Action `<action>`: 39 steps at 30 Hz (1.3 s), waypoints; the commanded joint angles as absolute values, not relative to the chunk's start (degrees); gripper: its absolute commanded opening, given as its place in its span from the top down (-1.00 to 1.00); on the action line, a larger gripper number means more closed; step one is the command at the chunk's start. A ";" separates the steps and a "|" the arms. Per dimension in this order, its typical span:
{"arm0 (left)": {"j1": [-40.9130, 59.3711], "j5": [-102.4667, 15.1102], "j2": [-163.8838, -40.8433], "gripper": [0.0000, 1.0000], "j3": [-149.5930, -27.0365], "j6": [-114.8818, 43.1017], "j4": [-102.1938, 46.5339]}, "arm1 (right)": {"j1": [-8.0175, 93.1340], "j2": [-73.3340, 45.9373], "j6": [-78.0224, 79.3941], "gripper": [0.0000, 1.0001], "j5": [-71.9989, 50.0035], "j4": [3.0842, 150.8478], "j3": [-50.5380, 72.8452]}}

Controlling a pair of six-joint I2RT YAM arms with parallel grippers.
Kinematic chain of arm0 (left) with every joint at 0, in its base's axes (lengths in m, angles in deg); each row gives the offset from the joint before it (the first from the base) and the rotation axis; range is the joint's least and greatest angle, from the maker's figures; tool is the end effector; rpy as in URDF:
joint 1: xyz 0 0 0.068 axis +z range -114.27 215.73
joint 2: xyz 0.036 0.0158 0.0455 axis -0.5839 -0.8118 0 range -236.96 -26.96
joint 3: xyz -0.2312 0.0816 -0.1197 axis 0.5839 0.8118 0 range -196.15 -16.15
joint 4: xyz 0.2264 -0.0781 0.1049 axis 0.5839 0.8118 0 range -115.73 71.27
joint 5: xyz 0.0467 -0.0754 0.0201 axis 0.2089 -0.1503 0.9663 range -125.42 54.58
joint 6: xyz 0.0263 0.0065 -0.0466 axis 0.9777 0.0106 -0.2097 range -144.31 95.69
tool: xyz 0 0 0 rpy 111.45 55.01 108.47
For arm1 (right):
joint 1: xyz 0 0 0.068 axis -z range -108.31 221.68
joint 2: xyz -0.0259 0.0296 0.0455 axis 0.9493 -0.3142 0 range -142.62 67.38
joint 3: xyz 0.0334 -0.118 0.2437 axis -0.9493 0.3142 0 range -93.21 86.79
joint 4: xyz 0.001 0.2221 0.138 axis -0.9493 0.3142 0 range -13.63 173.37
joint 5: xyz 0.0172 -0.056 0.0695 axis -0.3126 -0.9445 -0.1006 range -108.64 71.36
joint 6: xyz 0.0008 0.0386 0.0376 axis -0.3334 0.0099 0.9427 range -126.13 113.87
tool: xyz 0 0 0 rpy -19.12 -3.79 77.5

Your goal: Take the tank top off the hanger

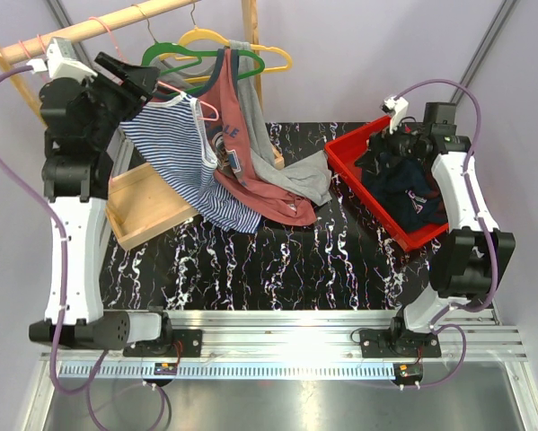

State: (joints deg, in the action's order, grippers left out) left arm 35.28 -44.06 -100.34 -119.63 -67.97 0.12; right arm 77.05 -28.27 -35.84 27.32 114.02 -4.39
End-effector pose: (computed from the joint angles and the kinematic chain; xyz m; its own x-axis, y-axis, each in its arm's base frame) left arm 0.2352 -0.0072 0.5494 -0.0551 -0.6821 -0.7291 0.1652 0.7140 -0.6804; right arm 0.3689 -0.0089 0.3508 -0.3491 -0.3133 -0.8832 -0.7356 0.6755 0.0511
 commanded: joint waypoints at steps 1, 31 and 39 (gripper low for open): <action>34.59 -39.38 -102.45 -0.29 -121.00 -69.13 -0.76 | 74.50 -24.03 -33.56 -0.87 36.29 115.57 -2.60; 38.19 -45.61 -113.53 0.46 -116.08 -74.58 -17.37 | 73.36 -19.28 -29.33 -0.90 37.70 115.48 1.53; 39.95 -48.86 -110.99 1.00 -112.21 -78.01 -22.91 | 73.36 -19.37 -29.42 -0.92 37.17 116.36 0.31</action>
